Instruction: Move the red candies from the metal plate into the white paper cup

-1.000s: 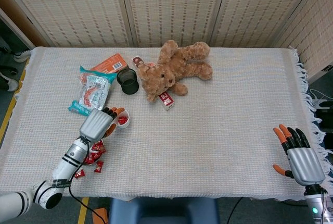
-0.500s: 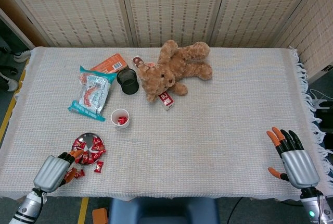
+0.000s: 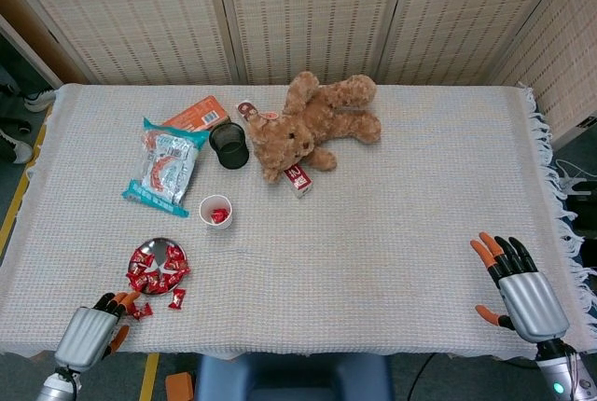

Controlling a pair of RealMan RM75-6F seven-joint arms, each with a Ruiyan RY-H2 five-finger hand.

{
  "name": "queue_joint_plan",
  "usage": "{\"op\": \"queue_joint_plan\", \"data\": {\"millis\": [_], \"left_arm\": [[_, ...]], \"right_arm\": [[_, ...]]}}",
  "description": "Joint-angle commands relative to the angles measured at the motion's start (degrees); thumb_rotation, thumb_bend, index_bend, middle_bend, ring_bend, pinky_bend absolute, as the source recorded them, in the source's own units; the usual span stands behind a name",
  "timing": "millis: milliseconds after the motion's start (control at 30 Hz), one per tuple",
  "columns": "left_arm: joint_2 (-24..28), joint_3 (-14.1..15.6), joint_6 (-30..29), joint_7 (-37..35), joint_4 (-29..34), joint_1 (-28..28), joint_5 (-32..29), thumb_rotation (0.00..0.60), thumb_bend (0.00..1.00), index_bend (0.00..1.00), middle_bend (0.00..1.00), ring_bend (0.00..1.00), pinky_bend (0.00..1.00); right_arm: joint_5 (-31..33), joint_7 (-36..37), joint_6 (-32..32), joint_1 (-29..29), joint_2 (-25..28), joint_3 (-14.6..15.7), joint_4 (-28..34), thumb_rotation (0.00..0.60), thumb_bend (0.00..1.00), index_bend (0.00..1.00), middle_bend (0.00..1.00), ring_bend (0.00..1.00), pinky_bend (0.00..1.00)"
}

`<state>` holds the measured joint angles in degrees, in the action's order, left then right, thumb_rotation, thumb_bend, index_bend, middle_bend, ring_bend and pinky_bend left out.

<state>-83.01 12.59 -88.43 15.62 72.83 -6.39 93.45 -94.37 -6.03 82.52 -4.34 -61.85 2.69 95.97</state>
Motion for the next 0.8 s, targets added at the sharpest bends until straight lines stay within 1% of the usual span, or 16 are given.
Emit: {"op": "queue_joint_plan", "data": {"millis": [33,200,367,433,533,600,800], "left_arm": [[-1.37,-0.90,1.60,2.72,-1.63,0.96,-0.98,0.600,0.38,0.23,0.26,0.25,0.94],[-2.07,-1.83,3.91,5.50,-3.12,1.58,-2.58,0.600,0.38,0.23,0.22,0.22,0.94],[-2.72,-2.66,4.92,6.45,-4.24,1.95,-3.12,0.600,0.38,0.26,0.21,0.22,0.94],[-3.05,-3.05,5.15,6.26,-4.76,2.03,-3.17,0.600,0.37,0.28,0.22,0.23,0.94],[-3.92,-3.75,4.83,5.27,-6.06,2.16,-2.94,0.600,0.37,0.33,0.28,0.31,0.95],[-4.54,-4.15,4.91,4.63,-7.14,2.16,-2.86,0.600,0.37,0.35,0.31,0.34,0.95],[-5.95,-4.83,5.79,3.86,-9.59,2.03,-2.70,0.600,0.37,0.35,0.35,0.39,0.95]], "right_arm": [[-0.25,0.17,0.29,0.15,0.16,0.13,0.09,0.600,0.02,0.00,0.00,0.00,0.00],[-0.66,0.21,0.45,0.27,0.34,0.35,0.24,0.600,0.02,0.00,0.00,0.00,0.00],[-0.81,0.08,0.36,0.27,0.40,0.46,0.34,0.600,0.02,0.00,0.00,0.00,0.00],[-0.81,0.05,0.28,0.25,0.39,0.47,0.38,0.600,0.02,0.00,0.00,0.00,0.00],[-0.82,-0.05,0.19,0.24,0.35,0.50,0.39,0.600,0.02,0.00,0.00,0.00,0.00],[-0.76,-0.13,0.14,0.24,0.35,0.49,0.41,0.600,0.02,0.00,0.00,0.00,0.00],[-0.66,-0.20,0.20,0.30,0.36,0.44,0.44,0.600,0.02,0.00,0.00,0.00,0.00]]}}
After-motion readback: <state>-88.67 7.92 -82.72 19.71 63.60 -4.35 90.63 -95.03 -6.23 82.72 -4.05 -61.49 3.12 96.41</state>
